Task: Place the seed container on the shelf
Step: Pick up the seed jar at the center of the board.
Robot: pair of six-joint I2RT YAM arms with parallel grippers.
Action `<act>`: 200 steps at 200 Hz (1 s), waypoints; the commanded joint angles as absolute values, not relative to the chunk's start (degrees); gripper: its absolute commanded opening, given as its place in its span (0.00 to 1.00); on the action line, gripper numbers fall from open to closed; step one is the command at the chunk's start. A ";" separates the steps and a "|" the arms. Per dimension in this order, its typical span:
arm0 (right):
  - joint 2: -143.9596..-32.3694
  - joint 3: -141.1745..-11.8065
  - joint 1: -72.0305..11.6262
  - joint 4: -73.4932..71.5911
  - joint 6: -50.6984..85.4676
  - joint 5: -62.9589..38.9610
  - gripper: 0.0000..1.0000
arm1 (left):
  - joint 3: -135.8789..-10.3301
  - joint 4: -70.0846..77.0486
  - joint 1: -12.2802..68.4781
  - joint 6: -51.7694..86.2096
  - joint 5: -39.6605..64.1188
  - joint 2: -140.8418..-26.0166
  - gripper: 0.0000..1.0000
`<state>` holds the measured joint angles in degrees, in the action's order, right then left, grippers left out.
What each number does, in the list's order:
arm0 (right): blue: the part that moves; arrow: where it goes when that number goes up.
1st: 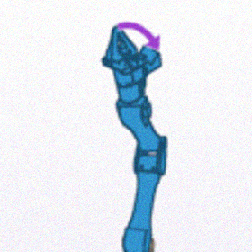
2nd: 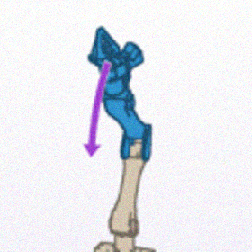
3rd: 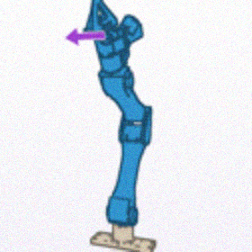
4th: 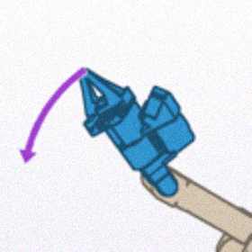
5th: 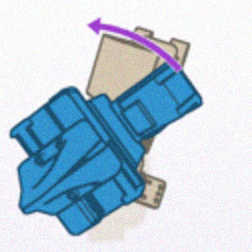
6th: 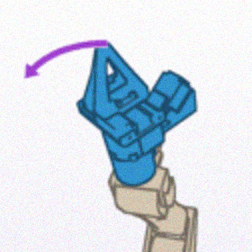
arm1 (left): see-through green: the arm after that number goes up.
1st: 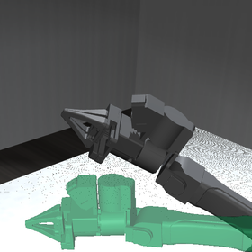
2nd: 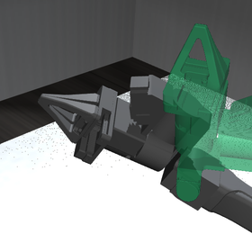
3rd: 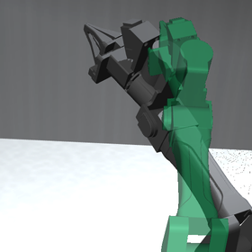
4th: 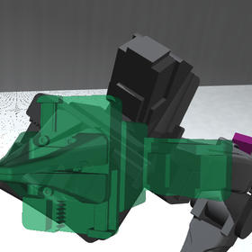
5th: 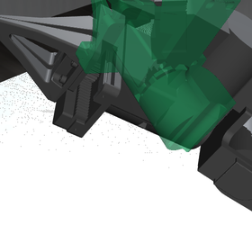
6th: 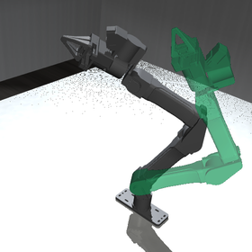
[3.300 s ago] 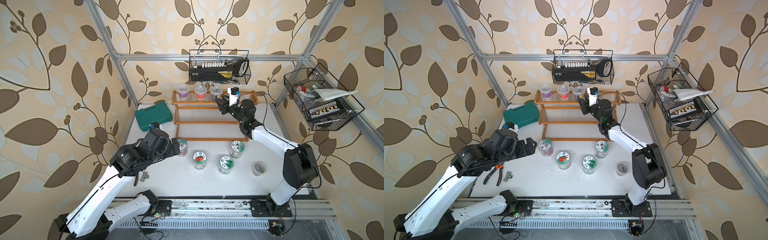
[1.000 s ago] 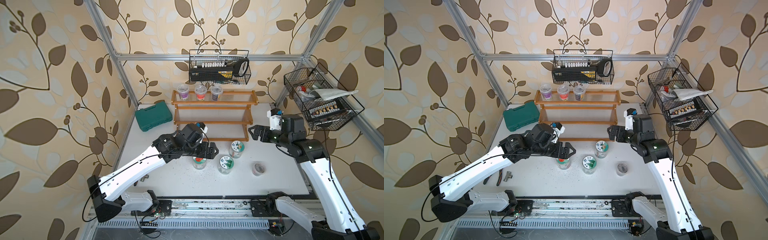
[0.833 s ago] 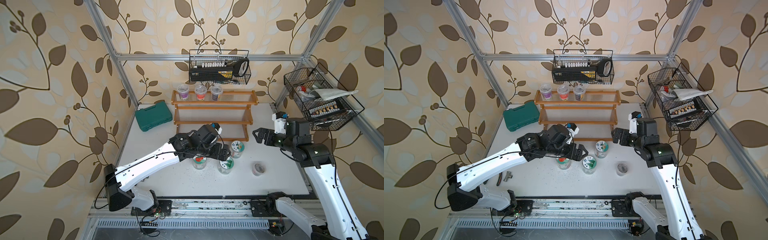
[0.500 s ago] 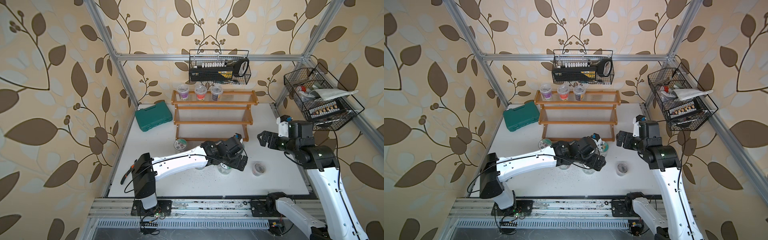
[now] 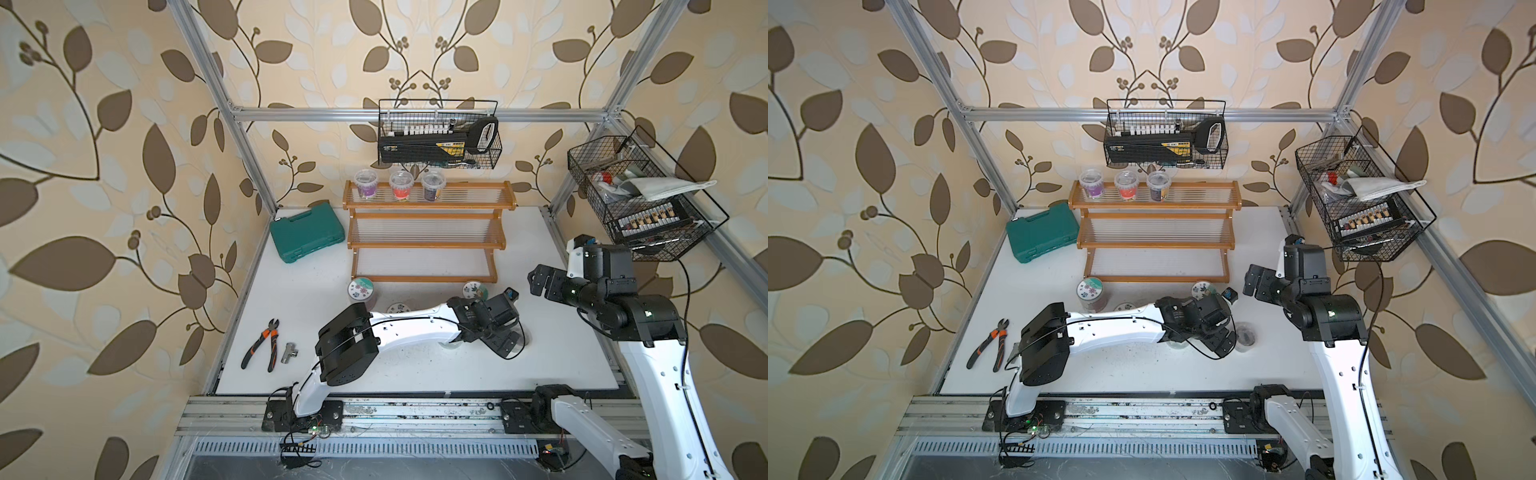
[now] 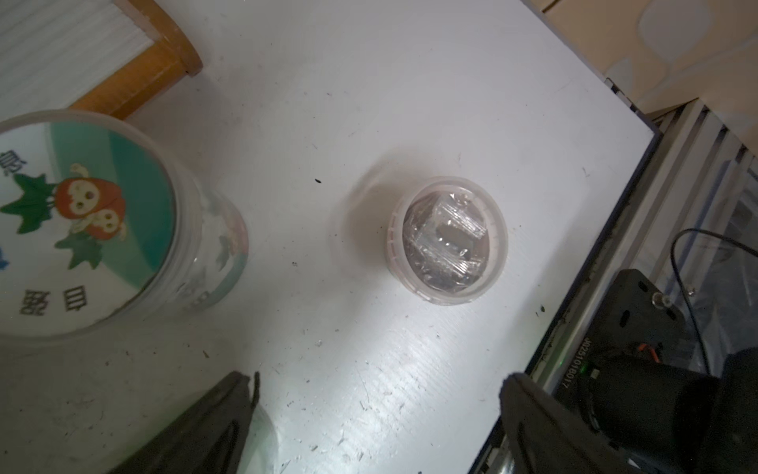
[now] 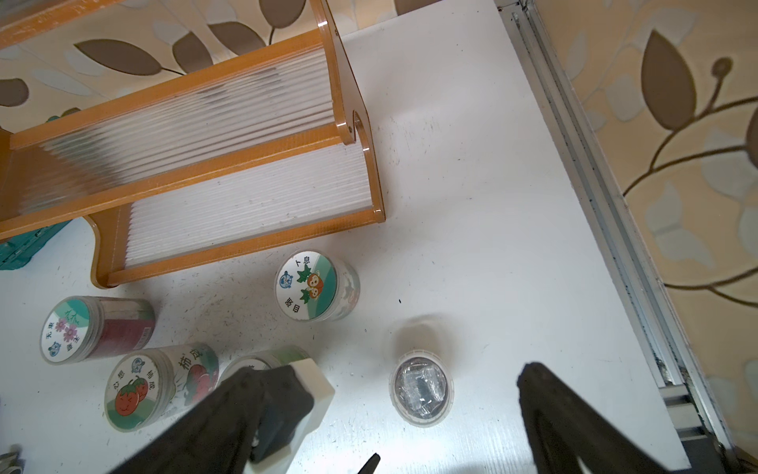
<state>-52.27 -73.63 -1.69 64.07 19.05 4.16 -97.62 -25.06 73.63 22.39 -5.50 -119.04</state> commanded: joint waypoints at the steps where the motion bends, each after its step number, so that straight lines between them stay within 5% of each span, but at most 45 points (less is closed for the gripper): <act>1: -51.79 -75.59 -0.93 65.20 18.73 5.01 0.99 | -100.78 -23.18 74.42 17.71 -5.50 -120.65 0.98; 200: -51.86 -73.54 3.70 63.81 16.87 -0.61 0.99 | -120.73 -30.47 75.28 9.90 -4.87 -137.13 0.98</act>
